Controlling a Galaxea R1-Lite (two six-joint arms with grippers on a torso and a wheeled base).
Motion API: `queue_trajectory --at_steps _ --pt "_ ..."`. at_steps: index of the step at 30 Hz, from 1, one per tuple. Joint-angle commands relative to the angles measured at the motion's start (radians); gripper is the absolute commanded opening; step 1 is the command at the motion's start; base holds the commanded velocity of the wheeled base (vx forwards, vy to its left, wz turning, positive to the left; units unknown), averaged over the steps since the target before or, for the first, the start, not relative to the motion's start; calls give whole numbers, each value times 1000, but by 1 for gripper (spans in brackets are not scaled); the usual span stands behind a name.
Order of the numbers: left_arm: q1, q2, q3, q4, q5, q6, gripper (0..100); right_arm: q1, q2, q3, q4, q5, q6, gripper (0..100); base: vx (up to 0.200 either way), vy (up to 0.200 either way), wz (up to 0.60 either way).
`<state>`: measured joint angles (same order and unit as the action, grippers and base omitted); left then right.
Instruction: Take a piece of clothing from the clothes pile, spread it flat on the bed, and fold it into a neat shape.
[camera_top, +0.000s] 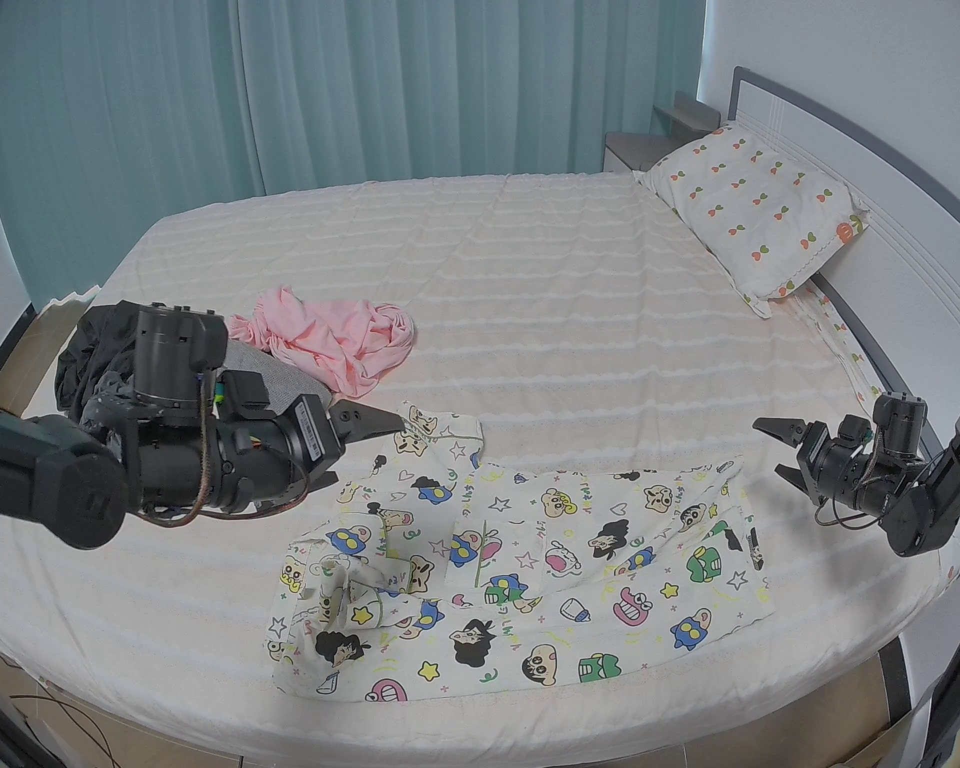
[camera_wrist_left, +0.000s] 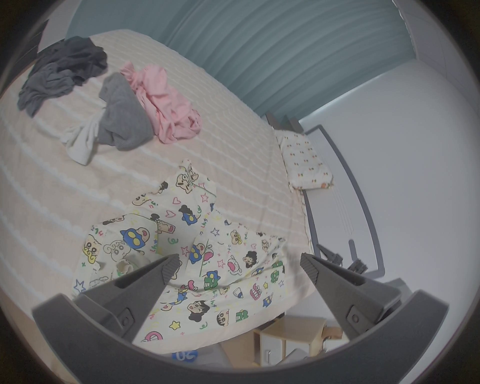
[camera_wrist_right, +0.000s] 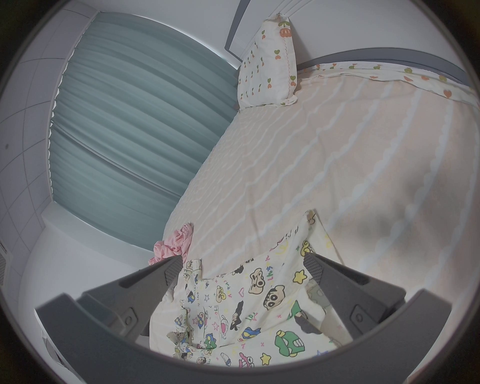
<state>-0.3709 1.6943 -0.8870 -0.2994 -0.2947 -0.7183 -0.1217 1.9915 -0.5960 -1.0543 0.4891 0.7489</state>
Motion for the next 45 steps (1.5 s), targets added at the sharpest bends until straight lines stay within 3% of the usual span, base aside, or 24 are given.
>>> queue_trajectory --at_steps 1,5,8,11,13,14,19,26,28,33,45 --pt "70 15 100 0 -133 145 100 13 -28 36 -6 2 -13 100 0 0 0" --pt "59 -33 188 85 -170 207 100 25 -33 51 -6 2 -33 100 0 0 0" --pt "-16 -64 229 180 -166 212 100 28 -31 56 -6 2 -43 100 0 0 0" --pt "-86 -62 235 229 -100 172 100 28 -28 58 -7 2 -45 100 0 0 0" --pt "-118 -59 235 233 -32 94 100 28 -28 58 -7 2 -45 100 0 0 0" --pt "-143 -59 230 232 5 10 100 28 -28 58 -7 2 -45 100 0 0 0" --pt "-215 -44 234 232 60 -277 100 28 -28 58 -9 2 -45 100 0 0 0" --pt "-212 51 243 200 197 -469 100 36 -30 65 -10 2 -45 100 0 0 0" --pt "-212 93 255 146 267 -533 100 42 -28 65 -10 0 -46 100 0 0 0" --pt "-212 182 283 62 368 -541 100 42 -30 65 -10 0 -46 100 0 0 0" --pt "-175 222 278 -55 508 -541 100 42 -30 67 -15 0 -46 100 0 0 0"
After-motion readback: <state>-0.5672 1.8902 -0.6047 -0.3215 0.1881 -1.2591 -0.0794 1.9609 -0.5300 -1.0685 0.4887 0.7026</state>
